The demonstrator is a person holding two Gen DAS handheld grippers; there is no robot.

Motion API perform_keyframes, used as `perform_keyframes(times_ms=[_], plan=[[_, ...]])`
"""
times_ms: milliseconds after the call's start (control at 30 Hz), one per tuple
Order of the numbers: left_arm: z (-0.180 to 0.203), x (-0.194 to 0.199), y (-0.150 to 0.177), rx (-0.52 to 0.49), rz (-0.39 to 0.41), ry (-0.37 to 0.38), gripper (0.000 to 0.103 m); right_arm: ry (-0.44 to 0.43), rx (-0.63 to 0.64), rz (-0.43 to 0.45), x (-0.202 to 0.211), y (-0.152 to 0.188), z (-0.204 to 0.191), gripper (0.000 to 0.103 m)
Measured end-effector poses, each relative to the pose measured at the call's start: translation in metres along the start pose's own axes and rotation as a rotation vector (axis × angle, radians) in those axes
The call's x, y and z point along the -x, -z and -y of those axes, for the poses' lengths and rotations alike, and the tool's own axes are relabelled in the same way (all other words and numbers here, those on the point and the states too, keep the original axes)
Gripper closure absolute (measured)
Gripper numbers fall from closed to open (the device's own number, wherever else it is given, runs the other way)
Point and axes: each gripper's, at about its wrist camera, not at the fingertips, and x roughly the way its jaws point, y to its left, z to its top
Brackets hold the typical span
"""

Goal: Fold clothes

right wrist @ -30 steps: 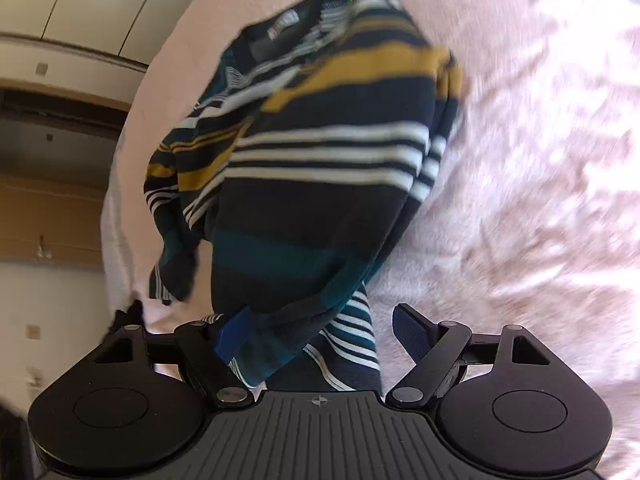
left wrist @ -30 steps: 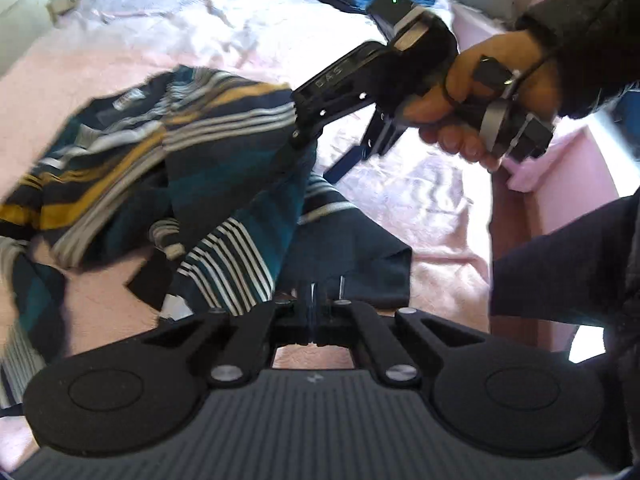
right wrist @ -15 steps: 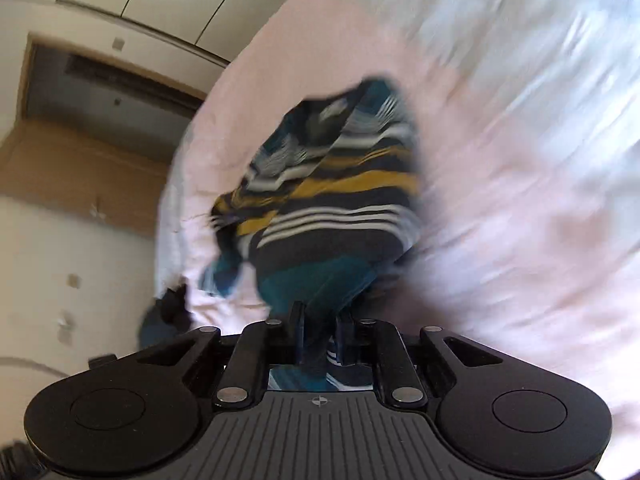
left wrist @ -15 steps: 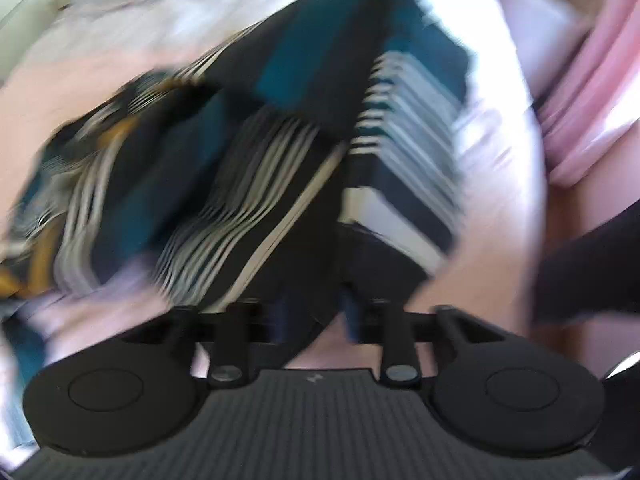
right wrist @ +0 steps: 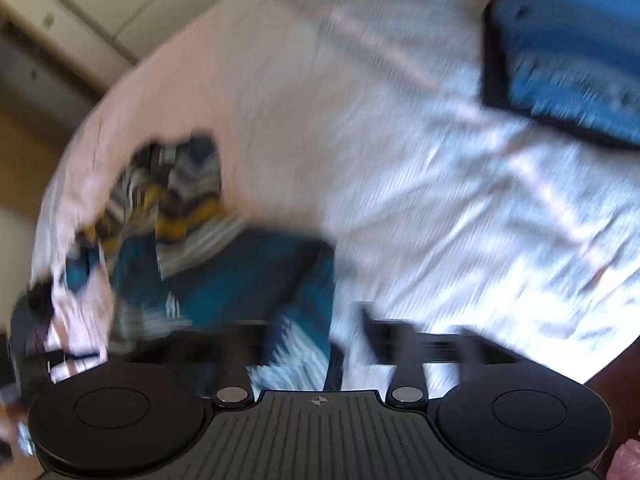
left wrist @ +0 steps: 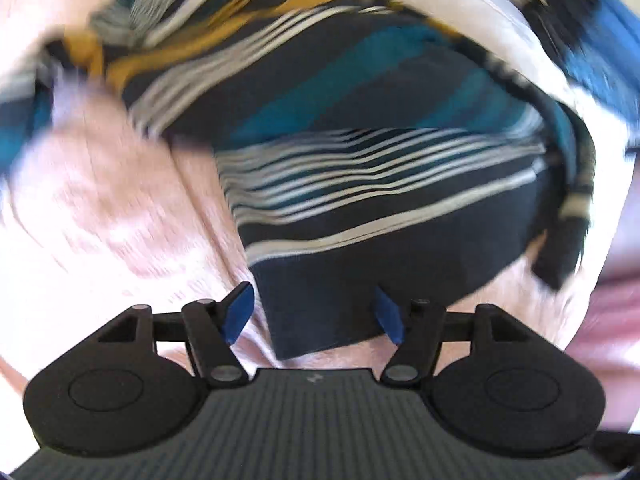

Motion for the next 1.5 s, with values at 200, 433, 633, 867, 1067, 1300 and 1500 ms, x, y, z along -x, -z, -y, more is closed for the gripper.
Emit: perform_keyframes(times_ms=[200,433,633,867,1067,1300,1500], plan=[[-0.01,0.002,0.005,-0.002,0.028,0.073,0.102,-0.081,-0.053,-0.08,-0.06,0.05,-0.017,0.029],[-0.041,0.133,0.053,-0.054,0.044,0.059,0.101,-0.073,-0.161,-0.051,-0.065,0.037,-0.018,0.097],[-0.061,0.158,0.113,0.006,-0.067,-0.053,0.102,0.224,-0.053,0.156,0.027,-0.006,0.016,0.097],[-0.076,0.127,0.125,0.043,-0.168,-0.136,0.101,0.378,0.062,0.156,0.018,0.001,-0.001,0.042],[-0.09,0.157,0.088,-0.008,-0.072,-0.146,0.082,0.172,0.205,0.064,-0.026,0.017,-0.065,0.035],[-0.181,0.151,0.0,-0.054,0.13,-0.148,0.052,0.088,0.331,0.039,-0.085,-0.028,-0.149,0.035],[-0.253,0.09,-0.14,-0.124,0.254,-0.101,0.044,0.107,0.346,0.016,-0.155,-0.084,-0.196,0.035]])
